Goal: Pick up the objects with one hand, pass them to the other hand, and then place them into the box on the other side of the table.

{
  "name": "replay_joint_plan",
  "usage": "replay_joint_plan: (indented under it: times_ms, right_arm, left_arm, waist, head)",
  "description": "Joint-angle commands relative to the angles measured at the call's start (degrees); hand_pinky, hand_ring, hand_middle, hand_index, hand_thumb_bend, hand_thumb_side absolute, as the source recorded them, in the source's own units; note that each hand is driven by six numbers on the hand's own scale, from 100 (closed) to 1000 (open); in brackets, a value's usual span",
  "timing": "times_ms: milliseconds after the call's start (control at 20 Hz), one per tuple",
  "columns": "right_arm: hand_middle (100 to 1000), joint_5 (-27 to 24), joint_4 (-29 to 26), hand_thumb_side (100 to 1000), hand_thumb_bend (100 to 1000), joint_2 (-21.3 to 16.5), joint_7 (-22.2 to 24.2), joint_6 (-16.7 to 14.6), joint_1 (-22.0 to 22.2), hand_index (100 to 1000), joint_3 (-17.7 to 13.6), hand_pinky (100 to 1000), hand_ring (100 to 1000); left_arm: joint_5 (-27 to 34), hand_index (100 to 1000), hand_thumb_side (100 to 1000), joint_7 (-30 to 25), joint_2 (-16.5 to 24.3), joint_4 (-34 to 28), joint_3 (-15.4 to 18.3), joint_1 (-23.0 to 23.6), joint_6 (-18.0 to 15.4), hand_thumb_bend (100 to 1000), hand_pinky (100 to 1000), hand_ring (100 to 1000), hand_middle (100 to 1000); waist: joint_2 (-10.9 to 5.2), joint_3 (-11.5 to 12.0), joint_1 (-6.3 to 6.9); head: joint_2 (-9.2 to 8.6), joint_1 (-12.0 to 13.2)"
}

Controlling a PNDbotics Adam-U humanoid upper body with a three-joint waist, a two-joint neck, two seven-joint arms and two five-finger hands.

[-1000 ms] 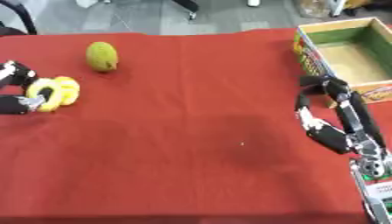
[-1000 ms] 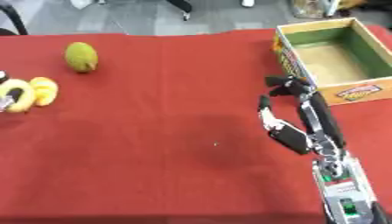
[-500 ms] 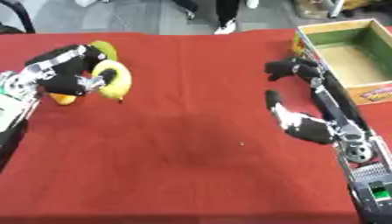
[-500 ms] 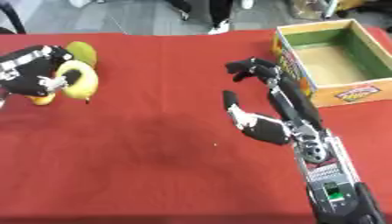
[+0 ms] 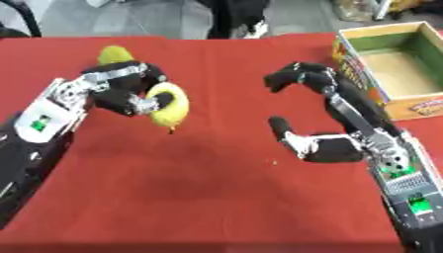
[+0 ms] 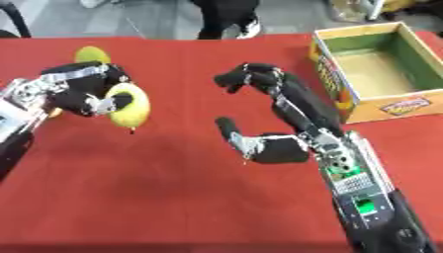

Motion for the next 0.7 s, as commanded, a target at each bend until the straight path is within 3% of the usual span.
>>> replay_joint_plan:
  times_ms: [50,700]
  right_arm:
    - [693,-0.3,-1.2,532,255,-0.9,2.0,-0.8,-1.7,819,0.8,732,669]
    - [706,0.9,-0.4,537,313,-0.8,6.2,-2.1,-3.1,822,2.2,735,683]
  left_arm:
    - [1.1,457,326,-1.5,-0.7,-0.2,-1.4,-2.2,0.8,100,507,300,289]
    - [3.3,455,329,-3.3,-5.6,-0.5,-4.2,-5.6,3.5,100,509,300,288]
  waist:
    - [-0.03,0.1,-0.88]
    - [0.08,0.0,-0.96]
  head:
    - [-0.12,0.2]
    - [-0.12,0.6]
